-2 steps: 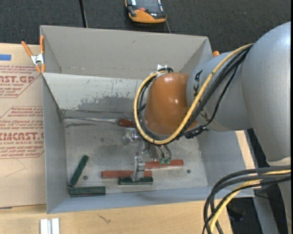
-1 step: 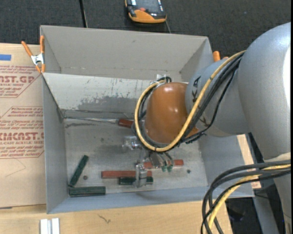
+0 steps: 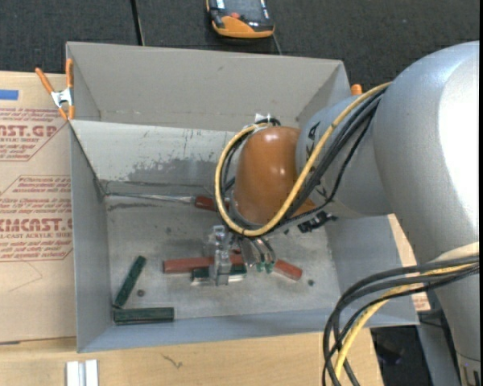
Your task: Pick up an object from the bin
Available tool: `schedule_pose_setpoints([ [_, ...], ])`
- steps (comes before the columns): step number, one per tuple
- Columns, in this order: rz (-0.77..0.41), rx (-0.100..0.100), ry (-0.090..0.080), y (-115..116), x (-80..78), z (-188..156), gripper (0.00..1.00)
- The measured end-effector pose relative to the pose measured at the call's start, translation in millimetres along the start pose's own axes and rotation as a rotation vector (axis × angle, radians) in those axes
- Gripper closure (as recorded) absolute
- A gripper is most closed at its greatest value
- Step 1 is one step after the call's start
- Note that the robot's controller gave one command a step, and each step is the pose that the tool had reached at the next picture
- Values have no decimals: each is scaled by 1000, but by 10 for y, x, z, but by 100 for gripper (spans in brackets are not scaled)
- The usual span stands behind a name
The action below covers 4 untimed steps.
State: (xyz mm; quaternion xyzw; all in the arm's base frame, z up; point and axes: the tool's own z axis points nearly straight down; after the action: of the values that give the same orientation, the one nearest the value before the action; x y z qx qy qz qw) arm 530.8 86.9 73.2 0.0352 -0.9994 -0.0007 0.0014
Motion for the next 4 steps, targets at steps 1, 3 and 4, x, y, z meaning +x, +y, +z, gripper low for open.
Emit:
schedule_pose_setpoints([
  [1,0,0,0,-1,0,0,100],
  [3,14,3,3,-347,-36,-449,100],
  [4,76,0,-12,-280,-15,-504,100],
])
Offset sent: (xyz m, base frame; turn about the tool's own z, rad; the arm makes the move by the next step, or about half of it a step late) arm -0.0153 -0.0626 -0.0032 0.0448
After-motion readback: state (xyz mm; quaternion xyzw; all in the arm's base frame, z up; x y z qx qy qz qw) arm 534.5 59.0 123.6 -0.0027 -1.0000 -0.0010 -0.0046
